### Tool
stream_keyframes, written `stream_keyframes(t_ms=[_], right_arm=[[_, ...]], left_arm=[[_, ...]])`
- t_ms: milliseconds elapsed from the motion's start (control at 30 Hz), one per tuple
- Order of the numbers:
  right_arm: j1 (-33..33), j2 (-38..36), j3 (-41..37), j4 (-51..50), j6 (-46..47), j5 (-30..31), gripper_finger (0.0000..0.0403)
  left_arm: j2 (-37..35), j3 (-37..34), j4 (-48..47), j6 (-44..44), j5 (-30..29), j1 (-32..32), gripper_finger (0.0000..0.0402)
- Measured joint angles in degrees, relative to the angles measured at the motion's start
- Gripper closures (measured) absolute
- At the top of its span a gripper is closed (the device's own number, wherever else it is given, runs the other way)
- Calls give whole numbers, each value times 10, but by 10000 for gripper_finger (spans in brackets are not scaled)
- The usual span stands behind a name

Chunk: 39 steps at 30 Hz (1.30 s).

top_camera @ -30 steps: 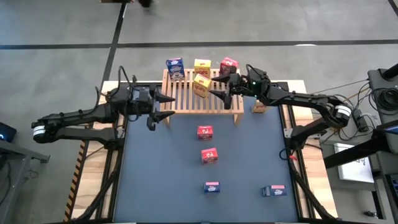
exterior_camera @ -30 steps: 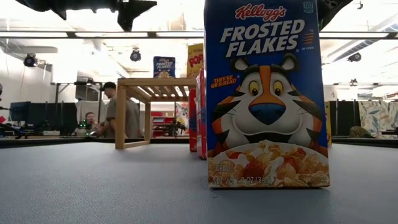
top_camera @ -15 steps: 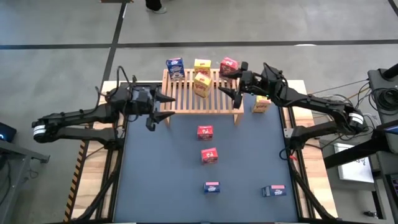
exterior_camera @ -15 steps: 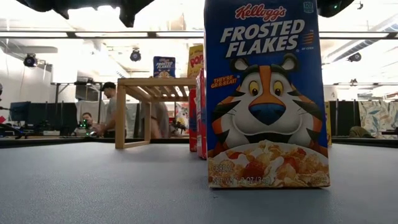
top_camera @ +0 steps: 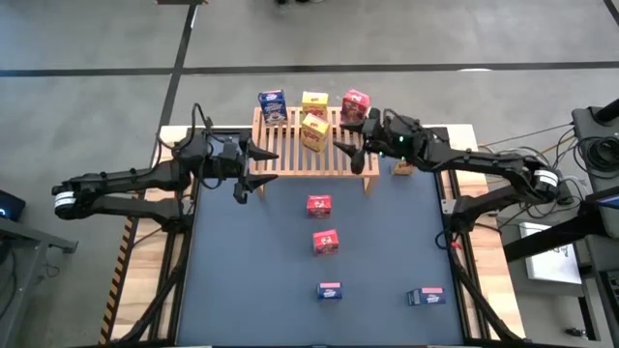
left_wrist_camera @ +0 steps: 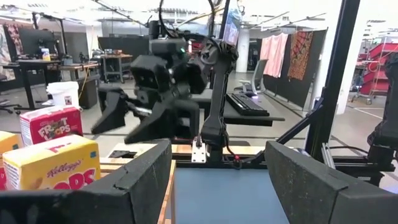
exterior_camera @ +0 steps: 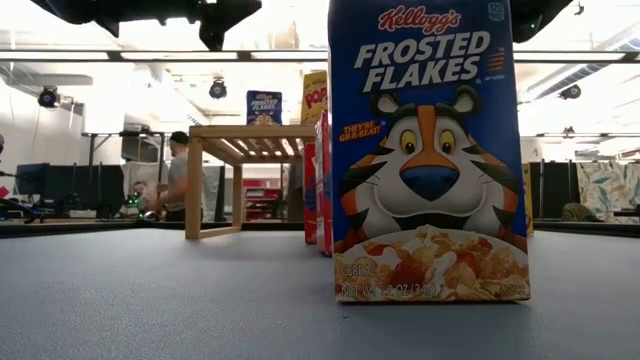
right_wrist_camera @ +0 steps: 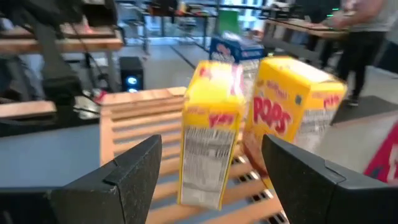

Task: Stack cereal on shelf
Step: Put the left yellow cereal box on the shelf aligned with the other yellow cereal box

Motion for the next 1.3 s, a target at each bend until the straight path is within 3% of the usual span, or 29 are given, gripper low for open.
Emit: stream_keyframes(t_ms=[233, 533, 1300], right_arm=[[28, 2, -80, 138, 29, 67, 139], [31, 64, -90, 184, 37, 86, 138], [45, 53, -89, 151, 40, 83, 145]], left_arm=[[1, 0, 0, 0, 0, 0, 159], [4, 0, 1, 4, 0, 0, 159], [5, 0, -3, -16, -2, 0, 159]])
